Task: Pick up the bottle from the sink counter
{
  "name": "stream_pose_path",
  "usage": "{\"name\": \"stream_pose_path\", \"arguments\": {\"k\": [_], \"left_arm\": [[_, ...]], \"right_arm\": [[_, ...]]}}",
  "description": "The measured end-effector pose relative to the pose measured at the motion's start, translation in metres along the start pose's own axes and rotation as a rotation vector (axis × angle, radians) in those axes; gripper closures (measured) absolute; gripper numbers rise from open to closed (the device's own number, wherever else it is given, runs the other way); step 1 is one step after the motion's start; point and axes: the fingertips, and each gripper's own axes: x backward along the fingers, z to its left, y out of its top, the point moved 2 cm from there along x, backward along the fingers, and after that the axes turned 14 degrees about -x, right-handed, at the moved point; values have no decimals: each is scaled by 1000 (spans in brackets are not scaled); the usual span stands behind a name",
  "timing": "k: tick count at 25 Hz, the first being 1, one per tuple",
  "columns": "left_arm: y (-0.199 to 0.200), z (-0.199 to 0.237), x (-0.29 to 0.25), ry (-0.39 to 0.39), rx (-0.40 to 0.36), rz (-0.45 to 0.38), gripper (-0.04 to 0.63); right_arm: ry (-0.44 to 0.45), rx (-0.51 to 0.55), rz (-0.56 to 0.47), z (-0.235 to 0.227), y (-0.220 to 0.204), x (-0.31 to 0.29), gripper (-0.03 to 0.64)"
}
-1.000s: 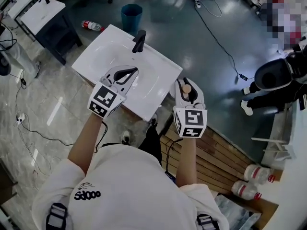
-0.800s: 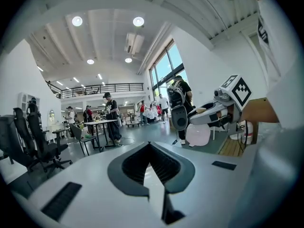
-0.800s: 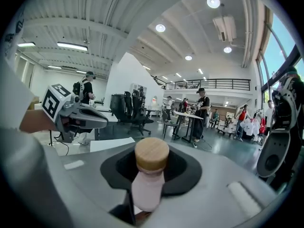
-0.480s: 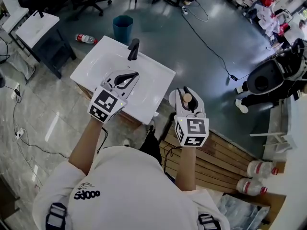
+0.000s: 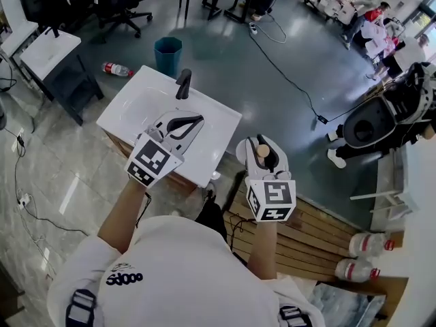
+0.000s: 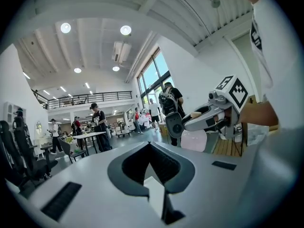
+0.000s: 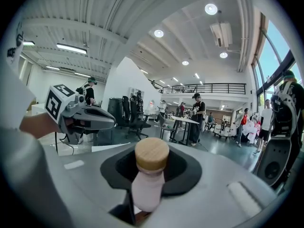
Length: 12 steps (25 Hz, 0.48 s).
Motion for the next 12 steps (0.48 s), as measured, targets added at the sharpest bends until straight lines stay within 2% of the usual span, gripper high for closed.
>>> {"name": "stream_pose_path", "arguments": {"k": [5,12], "left_arm": [[13,-2,2,-9,-25,-23,595],[11,-4,-2,-21,-35,-14,595]], "right_arm": [[17,13,-7,6,8,4,509],[18,18,-5,7,9,4,509]]}}
